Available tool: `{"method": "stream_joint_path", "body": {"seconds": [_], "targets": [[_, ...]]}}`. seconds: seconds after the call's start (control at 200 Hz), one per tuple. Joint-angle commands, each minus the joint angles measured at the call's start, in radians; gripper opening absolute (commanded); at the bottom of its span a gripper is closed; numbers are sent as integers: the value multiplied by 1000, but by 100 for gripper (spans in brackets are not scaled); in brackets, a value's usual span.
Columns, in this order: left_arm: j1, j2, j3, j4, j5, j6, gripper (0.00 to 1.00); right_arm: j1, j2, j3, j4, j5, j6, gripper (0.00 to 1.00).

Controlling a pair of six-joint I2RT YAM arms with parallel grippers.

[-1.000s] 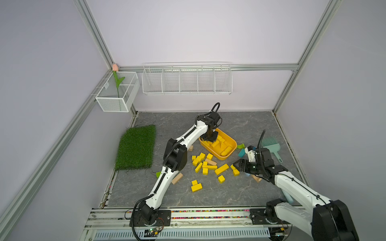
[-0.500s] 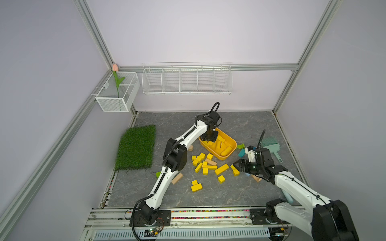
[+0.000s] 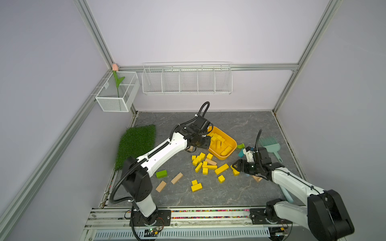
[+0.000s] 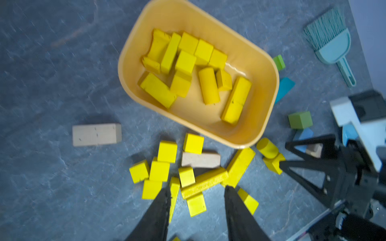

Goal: Pick out the yellow building blocks
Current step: Place the building block in the storage box, then pick up the building block from the center of the board.

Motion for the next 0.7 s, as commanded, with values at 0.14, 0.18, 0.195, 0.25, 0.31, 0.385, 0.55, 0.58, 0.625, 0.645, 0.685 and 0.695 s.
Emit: {"method": "stream_joint_path", "body": {"seconds": [0.14, 0.18, 0.195, 0.25, 0.31, 0.385, 0.55, 0.58, 0.625, 0.645, 0.685, 0.695], "targets": [[0, -175, -396, 184, 3, -118, 43, -6, -48, 2, -1, 11, 7, 75], [-2, -198, -431, 200, 9, -121, 43, -6, -58, 1, -7, 19, 9, 75], [-2, -204, -442, 207, 10, -123, 43, -5, -62, 0, -10, 22, 10, 75], [-2, -222, -476, 227, 19, -129, 43, -6, -68, 2, -18, 33, 13, 75], [-2, -229, -497, 237, 18, -127, 42, -6, -71, 3, -26, 40, 15, 75], [-2, -226, -505, 239, 19, -122, 42, -6, -68, 4, -29, 43, 16, 75], [-2, -211, -505, 233, 22, -113, 42, -6, -71, 0, -28, 37, 15, 75], [-2, -203, -503, 230, 23, -110, 42, -6, -74, 0, -28, 39, 16, 75], [-2, -191, -497, 225, 25, -101, 42, -6, -78, 0, -28, 39, 16, 75], [-2, -184, -493, 223, 29, -96, 43, -6, -78, 0, -28, 39, 16, 75], [-2, -171, -486, 223, 42, -85, 44, -6, -78, 1, -26, 37, 16, 75], [-1, -166, -484, 225, 46, -79, 44, -6, -78, 1, -26, 35, 16, 75]]}}
